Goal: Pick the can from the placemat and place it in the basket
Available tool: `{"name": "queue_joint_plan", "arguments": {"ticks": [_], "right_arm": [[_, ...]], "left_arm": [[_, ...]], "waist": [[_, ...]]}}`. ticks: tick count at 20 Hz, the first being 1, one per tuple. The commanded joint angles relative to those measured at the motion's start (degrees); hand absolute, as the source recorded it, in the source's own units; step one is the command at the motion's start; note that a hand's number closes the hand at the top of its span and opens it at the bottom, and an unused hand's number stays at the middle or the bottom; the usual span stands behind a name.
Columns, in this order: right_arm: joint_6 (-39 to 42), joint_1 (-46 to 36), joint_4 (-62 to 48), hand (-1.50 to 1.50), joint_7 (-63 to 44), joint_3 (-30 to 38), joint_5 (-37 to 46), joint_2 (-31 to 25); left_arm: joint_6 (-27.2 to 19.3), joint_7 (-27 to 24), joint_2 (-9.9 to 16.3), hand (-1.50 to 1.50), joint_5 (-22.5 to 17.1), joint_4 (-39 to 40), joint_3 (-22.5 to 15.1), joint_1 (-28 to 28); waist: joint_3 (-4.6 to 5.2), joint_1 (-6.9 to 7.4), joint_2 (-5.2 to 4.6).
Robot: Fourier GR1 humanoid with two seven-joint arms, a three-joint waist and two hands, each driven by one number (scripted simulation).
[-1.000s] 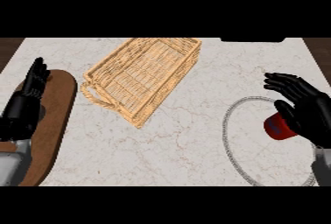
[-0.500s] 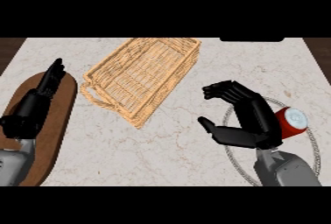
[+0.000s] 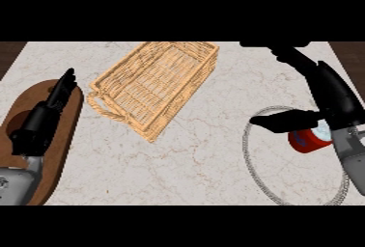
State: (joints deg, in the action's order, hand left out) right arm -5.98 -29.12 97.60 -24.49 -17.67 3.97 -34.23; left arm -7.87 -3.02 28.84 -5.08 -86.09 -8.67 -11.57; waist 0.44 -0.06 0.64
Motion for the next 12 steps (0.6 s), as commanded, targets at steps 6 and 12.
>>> {"name": "queue_joint_plan", "arguments": {"ticks": [6,12], "right_arm": [[35.02,-12.30,-0.66,-1.50,-14.62,-6.91,-6.44,-19.25],[50.88,-18.97,-6.51,-1.50,-20.03,-4.33,-17.94,-20.90]], "left_arm": [[0.79,-0.36,-0.38,0.00,0.24,-0.32,-0.46,-0.18],[1.59,1.93,-0.26,0.00,-0.44,-2.66,0.81,-0.28]], "waist": [[0.06,1.65,-0.41],[-0.33,1.17,-0.62]]}}
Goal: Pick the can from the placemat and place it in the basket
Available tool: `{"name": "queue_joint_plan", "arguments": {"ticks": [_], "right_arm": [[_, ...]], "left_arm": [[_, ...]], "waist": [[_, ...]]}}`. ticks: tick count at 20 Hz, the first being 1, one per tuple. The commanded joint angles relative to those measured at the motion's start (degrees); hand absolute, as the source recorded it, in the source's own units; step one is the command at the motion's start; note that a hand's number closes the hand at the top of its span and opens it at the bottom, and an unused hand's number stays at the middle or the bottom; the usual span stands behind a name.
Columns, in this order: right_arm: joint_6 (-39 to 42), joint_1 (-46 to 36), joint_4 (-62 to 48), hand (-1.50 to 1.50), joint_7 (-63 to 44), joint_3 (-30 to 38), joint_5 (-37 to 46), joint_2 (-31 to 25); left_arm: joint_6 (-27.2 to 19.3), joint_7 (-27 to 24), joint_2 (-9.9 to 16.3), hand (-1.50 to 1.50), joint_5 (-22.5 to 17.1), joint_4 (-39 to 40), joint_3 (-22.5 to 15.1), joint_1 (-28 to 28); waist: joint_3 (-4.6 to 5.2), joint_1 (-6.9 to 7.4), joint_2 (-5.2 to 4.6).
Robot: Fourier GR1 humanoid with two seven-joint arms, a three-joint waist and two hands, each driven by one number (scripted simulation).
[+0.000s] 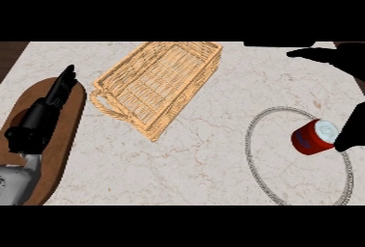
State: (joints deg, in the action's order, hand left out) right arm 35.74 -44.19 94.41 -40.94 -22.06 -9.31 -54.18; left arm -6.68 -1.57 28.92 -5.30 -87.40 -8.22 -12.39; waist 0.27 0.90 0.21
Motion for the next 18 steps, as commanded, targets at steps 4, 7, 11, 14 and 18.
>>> {"name": "queue_joint_plan", "arguments": {"ticks": [4,7,11,14,18], "right_arm": [[13.72,-3.05,-8.47,-1.50,-2.03,1.04,-3.65,-0.77],[14.54,-3.77,-9.13,-1.50,-4.38,0.47,-2.02,2.68],[17.16,-2.09,-13.26,-1.50,2.38,2.59,3.87,3.18],[18.58,1.75,-11.23,-1.50,6.42,3.00,7.08,2.26],[17.62,2.51,-12.82,-1.50,6.20,-0.16,13.55,6.25]], "left_arm": [[1.25,-0.56,-0.02,0.00,0.55,-0.74,1.74,1.21],[-0.76,0.11,-2.95,0.00,3.36,-1.51,-0.12,1.54],[2.54,1.80,-1.95,0.00,1.24,-1.47,2.97,-0.54],[2.66,0.55,-3.03,0.00,2.73,-0.13,2.70,0.59],[4.63,0.97,-1.44,0.00,2.03,-2.88,4.43,2.71]], "waist": [[-0.23,-0.19,-0.28],[-0.24,-0.33,-0.22],[-0.27,-0.25,-0.28],[-0.28,-0.60,-0.24],[-0.28,-0.16,-0.23]]}}
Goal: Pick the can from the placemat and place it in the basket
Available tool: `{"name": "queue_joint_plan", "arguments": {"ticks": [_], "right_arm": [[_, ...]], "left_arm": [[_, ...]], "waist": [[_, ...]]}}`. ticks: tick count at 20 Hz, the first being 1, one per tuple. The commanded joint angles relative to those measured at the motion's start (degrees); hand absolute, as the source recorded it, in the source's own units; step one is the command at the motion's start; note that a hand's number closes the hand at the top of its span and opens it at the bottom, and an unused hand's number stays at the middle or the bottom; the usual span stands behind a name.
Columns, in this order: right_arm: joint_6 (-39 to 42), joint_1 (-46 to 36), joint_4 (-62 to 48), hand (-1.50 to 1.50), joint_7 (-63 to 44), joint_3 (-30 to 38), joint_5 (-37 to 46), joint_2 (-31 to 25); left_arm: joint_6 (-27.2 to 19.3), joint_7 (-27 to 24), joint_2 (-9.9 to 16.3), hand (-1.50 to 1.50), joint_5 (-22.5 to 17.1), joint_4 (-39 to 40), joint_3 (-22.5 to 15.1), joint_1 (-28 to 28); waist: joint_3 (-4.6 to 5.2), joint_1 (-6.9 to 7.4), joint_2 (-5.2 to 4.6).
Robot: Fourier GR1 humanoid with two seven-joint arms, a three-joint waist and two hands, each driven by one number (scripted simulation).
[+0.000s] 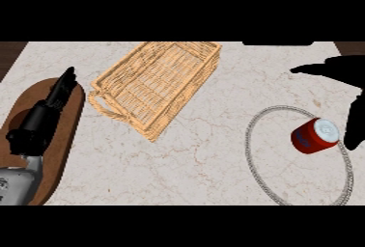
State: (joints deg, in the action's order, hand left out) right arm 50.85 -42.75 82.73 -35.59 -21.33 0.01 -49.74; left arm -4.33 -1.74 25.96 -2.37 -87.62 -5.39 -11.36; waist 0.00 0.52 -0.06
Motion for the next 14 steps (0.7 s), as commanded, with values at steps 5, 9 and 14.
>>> {"name": "queue_joint_plan", "arguments": {"ticks": [5,9,14], "right_arm": [[1.05,4.75,-3.72,-1.50,3.48,-2.68,11.83,5.38],[-2.39,11.19,-2.87,-1.50,13.43,-0.60,18.86,2.90],[-5.65,12.04,-7.32,-1.50,17.67,-1.90,26.93,6.97]], "left_arm": [[1.91,-1.56,-0.40,0.00,1.00,-1.60,2.11,2.72],[2.56,-1.45,-1.27,0.00,2.14,-0.56,2.98,2.34],[3.61,-0.02,-2.69,0.00,2.58,1.84,4.31,-1.75]], "waist": [[-0.01,0.03,0.04],[-0.04,-0.24,0.02],[-0.03,-0.21,-0.09]]}}
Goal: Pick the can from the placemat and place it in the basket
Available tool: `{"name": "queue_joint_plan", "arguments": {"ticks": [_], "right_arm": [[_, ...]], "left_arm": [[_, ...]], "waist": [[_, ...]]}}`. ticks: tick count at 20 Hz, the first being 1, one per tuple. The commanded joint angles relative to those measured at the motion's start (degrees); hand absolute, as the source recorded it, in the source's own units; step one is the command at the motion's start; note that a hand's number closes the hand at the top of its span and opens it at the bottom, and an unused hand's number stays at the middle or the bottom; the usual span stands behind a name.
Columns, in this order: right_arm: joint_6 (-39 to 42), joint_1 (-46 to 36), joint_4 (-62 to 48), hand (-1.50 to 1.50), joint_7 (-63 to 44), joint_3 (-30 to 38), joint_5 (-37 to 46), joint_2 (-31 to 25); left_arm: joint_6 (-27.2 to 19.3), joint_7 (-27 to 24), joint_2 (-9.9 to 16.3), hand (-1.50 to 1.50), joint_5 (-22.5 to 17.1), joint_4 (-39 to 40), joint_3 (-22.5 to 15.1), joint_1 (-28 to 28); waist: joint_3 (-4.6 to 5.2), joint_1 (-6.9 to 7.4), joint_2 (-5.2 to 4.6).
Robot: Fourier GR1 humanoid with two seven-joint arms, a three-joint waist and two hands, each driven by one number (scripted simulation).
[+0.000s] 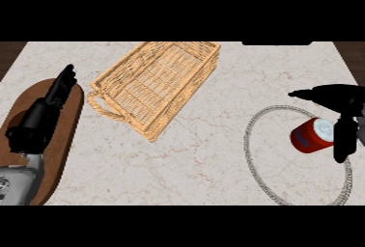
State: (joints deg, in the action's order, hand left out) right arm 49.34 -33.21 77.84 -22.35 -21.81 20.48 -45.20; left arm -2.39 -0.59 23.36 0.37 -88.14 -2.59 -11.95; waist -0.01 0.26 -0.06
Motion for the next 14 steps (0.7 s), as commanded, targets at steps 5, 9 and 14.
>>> {"name": "queue_joint_plan", "arguments": {"ticks": [5,9,14], "right_arm": [[-1.30,3.46,1.49,-1.50,4.90,4.32,7.86,2.91],[-5.30,3.15,-5.04,-1.50,9.02,2.98,14.28,6.22],[-7.02,8.18,-1.84,-1.50,10.48,5.97,16.67,7.12]], "left_arm": [[2.92,2.44,-1.29,0.00,0.80,-3.83,1.72,1.89],[1.07,1.08,-3.21,0.00,4.05,-2.38,1.44,2.33],[4.51,1.41,-2.43,0.00,2.74,-2.65,4.04,1.88]], "waist": [[0.00,-0.06,0.11],[0.00,0.24,0.01],[0.00,-0.10,0.10]]}}
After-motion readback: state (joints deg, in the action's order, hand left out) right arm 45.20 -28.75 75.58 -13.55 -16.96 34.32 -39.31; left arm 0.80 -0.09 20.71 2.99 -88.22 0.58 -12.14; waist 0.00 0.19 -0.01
